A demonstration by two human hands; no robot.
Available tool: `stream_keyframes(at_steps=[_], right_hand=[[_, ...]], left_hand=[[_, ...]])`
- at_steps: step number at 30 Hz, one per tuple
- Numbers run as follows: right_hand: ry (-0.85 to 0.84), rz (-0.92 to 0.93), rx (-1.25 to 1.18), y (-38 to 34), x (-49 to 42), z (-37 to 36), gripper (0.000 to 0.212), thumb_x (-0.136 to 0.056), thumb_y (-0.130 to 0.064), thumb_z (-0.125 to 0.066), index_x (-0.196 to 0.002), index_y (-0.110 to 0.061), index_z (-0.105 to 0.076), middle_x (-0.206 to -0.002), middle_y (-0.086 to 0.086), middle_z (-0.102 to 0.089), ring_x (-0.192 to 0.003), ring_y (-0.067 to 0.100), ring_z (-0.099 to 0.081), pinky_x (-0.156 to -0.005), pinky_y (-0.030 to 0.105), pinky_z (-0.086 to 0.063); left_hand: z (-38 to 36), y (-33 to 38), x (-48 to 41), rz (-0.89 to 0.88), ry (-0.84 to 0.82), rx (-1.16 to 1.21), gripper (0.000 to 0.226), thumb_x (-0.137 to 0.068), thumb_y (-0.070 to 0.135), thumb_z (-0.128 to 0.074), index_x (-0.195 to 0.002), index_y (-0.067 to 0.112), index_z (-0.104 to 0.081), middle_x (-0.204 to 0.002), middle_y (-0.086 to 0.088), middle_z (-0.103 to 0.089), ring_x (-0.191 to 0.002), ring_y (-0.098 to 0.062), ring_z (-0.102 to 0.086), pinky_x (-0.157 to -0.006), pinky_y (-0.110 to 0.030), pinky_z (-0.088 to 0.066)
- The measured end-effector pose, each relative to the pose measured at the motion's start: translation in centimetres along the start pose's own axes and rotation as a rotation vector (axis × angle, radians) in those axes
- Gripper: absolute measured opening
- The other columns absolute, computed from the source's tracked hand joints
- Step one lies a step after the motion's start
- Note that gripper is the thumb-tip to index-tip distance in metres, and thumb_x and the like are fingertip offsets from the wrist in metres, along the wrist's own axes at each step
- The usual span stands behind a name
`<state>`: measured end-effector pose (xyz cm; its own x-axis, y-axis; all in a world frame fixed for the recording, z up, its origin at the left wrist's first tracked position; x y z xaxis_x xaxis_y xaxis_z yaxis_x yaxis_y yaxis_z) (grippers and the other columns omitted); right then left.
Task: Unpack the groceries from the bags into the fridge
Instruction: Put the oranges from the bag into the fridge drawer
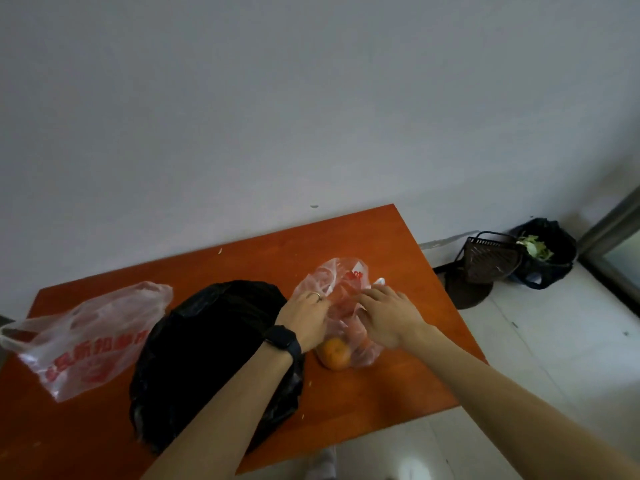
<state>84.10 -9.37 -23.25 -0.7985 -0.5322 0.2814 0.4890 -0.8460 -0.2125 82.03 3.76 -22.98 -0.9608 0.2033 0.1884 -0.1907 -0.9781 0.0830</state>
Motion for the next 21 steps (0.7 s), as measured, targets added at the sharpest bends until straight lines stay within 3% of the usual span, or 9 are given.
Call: stream_keyframes(at_steps=[2, 6, 7, 9, 10, 12, 16, 18, 21], right_hand=[[-0.078, -0.004, 0.058, 0.2, -2.5, -1.5, 0.058, -0.102, -0.051, -0.024, -0.155, -0.029, -0.027, -0.165, -0.002, -0.021, -0.154, 0.025, -0.006, -0.123, 0.054, -0.012], [-0.241, 0.002, 0.177, 0.1, -5.1, -4.6, 0.057, -0.104, -0.05, -0.015, -0.157, -0.031, -0.021, -0.167, -0.004, 0.001, -0.152, 0.025, 0.018, -0.119, 0.061, 0.01], [-0.266, 0.02, 0.189, -0.1, -5.7, -5.2, 0.056, -0.104, -0.048, -0.014, -0.154, -0.031, -0.031, -0.167, -0.004, -0.006, -0.153, 0.024, 0.015, -0.118, 0.063, 0.013], [-0.243, 0.042, 0.183, -0.5, -6.6, -5.8, 0.057, -0.102, -0.047, -0.016, -0.13, -0.029, -0.063, -0.152, -0.003, -0.046, -0.152, 0.024, -0.015, -0.119, 0.061, 0.006], [-0.199, 0.038, 0.181, -0.5, -7.0, -5.7, 0.057, -0.102, -0.047, -0.019, -0.112, -0.027, -0.072, -0.131, -0.004, -0.064, -0.142, 0.023, -0.034, -0.12, 0.055, -0.002], [-0.139, 0.003, 0.206, -0.1, -7.3, -5.4, 0.053, -0.103, -0.044, -0.026, -0.094, -0.023, -0.074, -0.102, -0.002, -0.072, -0.114, 0.024, -0.055, -0.111, 0.047, -0.019], [-0.216, -0.098, 0.237, 0.8, -6.9, -6.3, 0.038, -0.1, -0.043, -0.04, -0.12, -0.017, -0.058, -0.109, 0.005, -0.069, -0.093, 0.027, -0.064, -0.093, 0.045, -0.026], [-0.29, -0.149, 0.205, 1.4, -6.7, -7.3, 0.056, -0.092, -0.047, -0.05, -0.138, -0.017, -0.042, -0.123, 0.006, -0.064, -0.1, 0.027, -0.065, -0.096, 0.046, -0.025], [-0.296, -0.183, 0.181, 1.6, -6.9, -8.5, 0.074, -0.083, -0.056, -0.058, -0.144, -0.022, -0.034, -0.145, 0.006, -0.049, -0.114, 0.03, -0.059, -0.099, 0.048, -0.024]], left_hand=[[-2.1, 0.2, -3.7, -0.111, -0.061, -0.143, 0.041, -0.096, 0.048, -0.056, -0.123, 0.018, -0.061, -0.13, -0.001, -0.06, -0.127, -0.019, -0.047, -0.111, -0.035, -0.035], [-6.7, 0.5, -8.8, -0.355, -0.199, -0.402, 0.032, -0.098, 0.038, -0.051, -0.119, 0.017, -0.063, -0.126, -0.001, -0.061, -0.127, -0.022, -0.045, -0.115, -0.04, -0.027], [-7.6, 0.5, -9.5, -0.407, -0.24, -0.422, 0.028, -0.099, 0.031, -0.049, -0.119, 0.017, -0.063, -0.125, -0.002, -0.061, -0.125, -0.022, -0.047, -0.113, -0.039, -0.029], [-8.5, -0.3, -10.4, -0.471, -0.286, -0.421, 0.025, -0.1, 0.019, -0.044, -0.119, 0.016, -0.06, -0.121, -0.004, -0.064, -0.117, -0.024, -0.055, -0.103, -0.038, -0.036], [-8.7, -1.1, -10.8, -0.478, -0.311, -0.398, 0.025, -0.099, 0.015, -0.043, -0.119, 0.016, -0.059, -0.117, -0.005, -0.065, -0.112, -0.026, -0.058, -0.099, -0.038, -0.039], [-8.5, -2.8, -10.9, -0.492, -0.345, -0.365, 0.027, -0.096, 0.021, -0.045, -0.12, 0.019, -0.057, -0.112, -0.005, -0.066, -0.106, -0.028, -0.061, -0.102, -0.041, -0.04], [-9.0, -5.7, -9.9, -0.487, -0.451, -0.327, 0.054, -0.09, 0.05, -0.053, -0.137, 0.023, -0.047, -0.129, -0.004, -0.057, -0.117, -0.028, -0.055, -0.099, -0.041, -0.037], [-10.1, -6.1, -9.2, -0.506, -0.468, -0.346, 0.075, -0.085, 0.06, -0.058, -0.146, 0.024, -0.037, -0.14, -0.004, -0.05, -0.126, -0.026, -0.049, -0.102, -0.042, -0.035], [-12.2, -6.6, -9.1, -0.457, -0.528, -0.304, 0.099, -0.079, 0.073, -0.058, -0.154, 0.02, -0.021, -0.15, -0.006, -0.041, -0.134, -0.029, -0.042, -0.108, -0.045, -0.032]])
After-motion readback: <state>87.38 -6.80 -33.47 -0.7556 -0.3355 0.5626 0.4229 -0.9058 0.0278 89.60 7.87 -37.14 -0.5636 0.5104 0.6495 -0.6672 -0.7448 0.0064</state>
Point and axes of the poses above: each hand's wrist, its own x-axis away from the middle knuckle, its own z-axis out of the back of the hand, y = z × x, the point moved 9 cm from there along -x, towards the middle knuckle
